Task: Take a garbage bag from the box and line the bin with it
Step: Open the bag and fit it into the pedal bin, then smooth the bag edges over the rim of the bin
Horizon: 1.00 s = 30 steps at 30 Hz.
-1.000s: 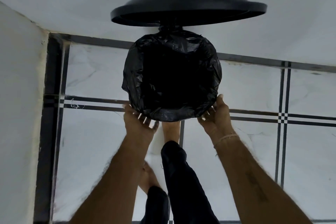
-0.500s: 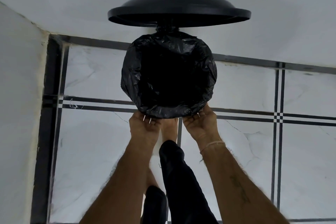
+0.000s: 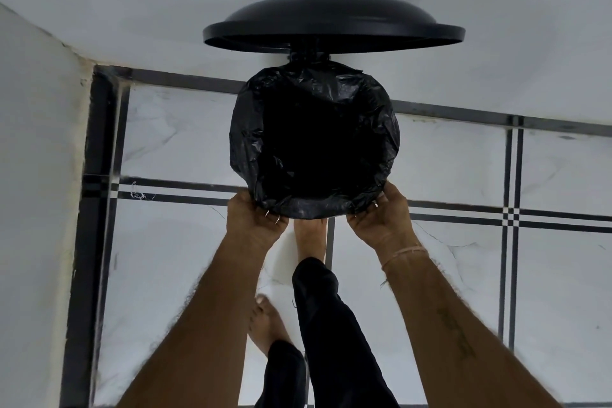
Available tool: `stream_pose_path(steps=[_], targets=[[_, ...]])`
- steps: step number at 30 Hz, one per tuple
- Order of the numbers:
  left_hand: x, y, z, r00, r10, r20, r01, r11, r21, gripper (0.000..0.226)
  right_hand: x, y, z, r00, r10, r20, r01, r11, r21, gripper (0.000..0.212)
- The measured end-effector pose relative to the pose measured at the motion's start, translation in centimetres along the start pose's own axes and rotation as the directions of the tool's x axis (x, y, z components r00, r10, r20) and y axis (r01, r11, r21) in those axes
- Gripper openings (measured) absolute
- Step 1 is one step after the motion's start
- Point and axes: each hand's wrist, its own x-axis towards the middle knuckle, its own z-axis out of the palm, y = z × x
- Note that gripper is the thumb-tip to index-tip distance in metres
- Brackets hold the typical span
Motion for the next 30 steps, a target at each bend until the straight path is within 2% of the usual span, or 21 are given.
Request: stream_pose_path(steps=[3,5,6,7,8,9,11,13,15,18,20,22,23,24,27,30], targets=[[-0.6,0.1,-0.1,0.999,0.022,-0.036,-0.022,1.0,0.018,0.023,-0.4,-0.2,0.1,0.998,-0.025,-0.051,0.022,0.997,-0.073,0.036],[-1.3,0.1,0.0,0.984,0.073,-0.162,-0.06,0.995,0.085,0.042,-1.1,-0.5,0.4,0.964,-0.195,-0.179,0.147,0.957,-0.252,0.034],[-1.5,0.3,0.0,0.959,0.13,-0.253,-0.1,0.987,0.13,0.052,-1.8,-0.7,0.8,0.904,-0.36,-0.231,0.257,0.889,-0.38,0.031],[-1.9,0.4,0.1,0.916,0.215,-0.338,-0.16,0.97,0.184,0.057,-2.6,-1.0,1.3,0.811,-0.537,-0.232,0.373,0.78,-0.502,0.027],[-2.3,0.4,0.4,0.865,0.301,-0.403,-0.218,0.946,0.24,0.06,-3.3,-1.3,1.7,0.725,-0.665,-0.18,0.473,0.671,-0.572,0.023],[-3.2,0.6,1.1,0.817,0.38,-0.434,-0.269,0.916,0.296,0.066,-4.4,-1.7,2.6,0.668,-0.737,-0.102,0.557,0.587,-0.587,0.025],[-4.8,0.9,2.8,0.735,0.516,-0.44,-0.359,0.847,0.392,0.07,-6.1,-2.8,4.5,0.617,-0.787,0.009,0.664,0.514,-0.543,0.036],[-7.2,1.7,5.7,0.688,0.626,-0.368,-0.482,0.773,0.413,0.066,-8.5,-4.5,7.3,0.606,-0.793,0.056,0.719,0.517,-0.465,0.043],[-9.6,2.8,8.6,0.669,0.687,-0.284,-0.587,0.723,0.365,0.063,-10.4,-6.4,10.2,0.625,-0.777,0.079,0.732,0.548,-0.405,0.051],[-13.3,4.6,12.5,0.664,0.747,-0.031,-0.692,0.631,0.351,0.06,-12.9,-9.1,13.5,0.677,-0.71,0.192,0.713,0.569,-0.41,0.056],[-15.3,5.0,13.7,0.657,0.735,0.165,-0.716,0.54,0.443,0.061,-14.1,-9.9,14.4,0.684,-0.665,0.301,0.704,0.491,-0.513,0.052],[-16.6,5.4,13.8,0.656,0.705,0.271,-0.712,0.457,0.533,0.046,-15.0,-10.0,14.4,0.683,-0.647,0.339,0.684,0.404,-0.607,0.05],[-16.9,5.5,13.5,0.651,0.701,0.292,-0.701,0.405,0.587,0.035,-15.3,-9.8,14.1,0.683,-0.646,0.341,0.669,0.367,-0.646,0.051],[-17.0,5.6,13.0,0.645,0.699,0.311,-0.687,0.351,0.636,0.033,-15.3,-9.6,13.8,0.674,-0.653,0.346,0.659,0.318,-0.682,0.053],[-17.3,5.4,11.4,0.666,0.665,0.338,-0.626,0.253,0.738,0.051,-15.3,-8.3,12.3,0.641,-0.666,0.381,0.641,0.192,-0.743,0.054],[-17.5,4.6,9.8,0.642,0.68,0.355,-0.599,0.154,0.786,0.062,-15.5,-6.5,11.1,0.635,-0.655,0.41,0.61,0.099,-0.786,0.06]])
